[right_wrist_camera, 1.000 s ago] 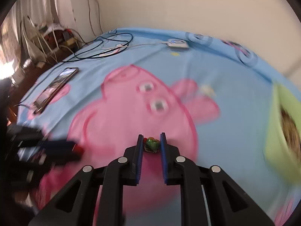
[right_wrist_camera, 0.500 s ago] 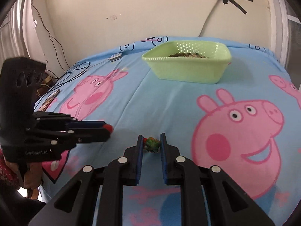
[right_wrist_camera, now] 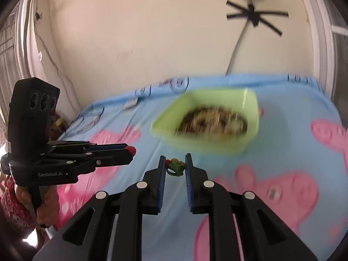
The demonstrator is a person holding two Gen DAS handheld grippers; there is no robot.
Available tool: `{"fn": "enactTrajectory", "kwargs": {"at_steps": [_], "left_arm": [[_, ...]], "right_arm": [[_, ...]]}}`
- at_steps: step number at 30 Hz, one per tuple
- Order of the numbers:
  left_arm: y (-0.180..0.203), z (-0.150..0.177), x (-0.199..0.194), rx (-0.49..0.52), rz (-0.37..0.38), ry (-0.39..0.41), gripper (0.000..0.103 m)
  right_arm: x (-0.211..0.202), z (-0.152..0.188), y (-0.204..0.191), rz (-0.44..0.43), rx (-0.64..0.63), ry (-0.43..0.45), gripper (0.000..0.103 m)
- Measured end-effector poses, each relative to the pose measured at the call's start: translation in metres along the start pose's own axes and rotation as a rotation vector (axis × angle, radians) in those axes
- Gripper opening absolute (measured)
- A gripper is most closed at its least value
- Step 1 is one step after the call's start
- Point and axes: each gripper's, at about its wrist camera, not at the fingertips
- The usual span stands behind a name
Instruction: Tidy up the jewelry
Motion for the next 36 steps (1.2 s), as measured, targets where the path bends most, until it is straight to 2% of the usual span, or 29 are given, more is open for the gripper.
{"fn": "enactTrajectory", "kwargs": {"at_steps": [4, 5, 6, 7, 8, 9, 11, 13, 15, 20, 21, 23, 24, 28, 30, 32, 36], "left_arm": [[-0.009, -0.044, 0.035, -0.025, 0.008, -0.004, 0.015], [-0.011, -0.057, 0.050, -0.026, 0.002, 0.006, 0.018], [-0.011, -0.065, 0.061, -0.017, -0.005, 0.007, 0.027], [-0.012, -0.073, 0.078, -0.004, -0.047, -0.007, 0.045], [-0.017, -0.076, 0.087, -0.008, -0.090, -0.016, 0.051], [-0.023, -0.079, 0.099, -0.028, -0.123, -0.038, 0.051], [-0.034, -0.078, 0.105, -0.084, -0.116, -0.064, 0.051], [-0.042, -0.073, 0.092, -0.122, -0.104, -0.035, 0.051], [-0.042, -0.066, 0.077, -0.123, -0.138, 0.000, 0.053], [-0.026, -0.029, 0.023, -0.103, -0.238, 0.100, 0.079], [-0.023, -0.023, 0.018, -0.096, -0.255, 0.106, 0.080], [-0.013, -0.002, 0.008, -0.080, -0.291, 0.106, 0.081], [-0.007, 0.011, 0.006, -0.069, -0.301, 0.095, 0.081], [0.010, 0.052, 0.005, -0.048, -0.321, 0.031, 0.081], [0.017, 0.068, 0.004, -0.028, -0.353, 0.027, 0.081], [0.020, 0.081, 0.002, -0.015, -0.387, 0.024, 0.088], [0.013, 0.090, -0.005, -0.055, -0.413, 0.041, 0.092]], "right_arm": [[0.024, -0.034, 0.023, 0.018, 0.042, 0.019, 0.000], [0.033, -0.043, 0.033, 0.016, 0.071, 0.022, 0.000], [0.045, -0.051, 0.041, 0.013, 0.080, 0.016, 0.000], [0.057, -0.056, 0.047, 0.038, 0.073, -0.004, 0.000], [0.067, -0.060, 0.056, 0.106, 0.074, -0.016, 0.000], [0.072, -0.063, 0.065, 0.152, 0.088, -0.015, 0.004], [0.071, -0.062, 0.074, 0.136, 0.121, -0.009, 0.006], [0.058, -0.055, 0.074, 0.111, 0.147, 0.030, 0.007], [0.044, -0.045, 0.070, 0.112, 0.147, 0.064, 0.008], [0.017, -0.007, 0.048, 0.097, 0.201, 0.115, 0.011], [0.013, 0.004, 0.043, 0.093, 0.218, 0.124, 0.013], [-0.001, 0.023, 0.029, 0.107, 0.223, 0.172, 0.017], [-0.004, 0.028, 0.024, 0.128, 0.232, 0.167, 0.023], [-0.013, 0.062, 0.007, 0.114, 0.311, 0.167, 0.024], [-0.012, 0.071, 0.002, 0.147, 0.312, 0.132, 0.024], [-0.016, 0.081, -0.003, 0.165, 0.325, 0.115, 0.024], [-0.020, 0.096, -0.007, 0.160, 0.352, 0.104, 0.027]]}}
Point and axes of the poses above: each gripper's, at about its wrist camera, not at the fingertips, and x roughly the way its jaws point, y to its right, z to its underside, and after that the axes turned 11 degrees about -z, right-handed
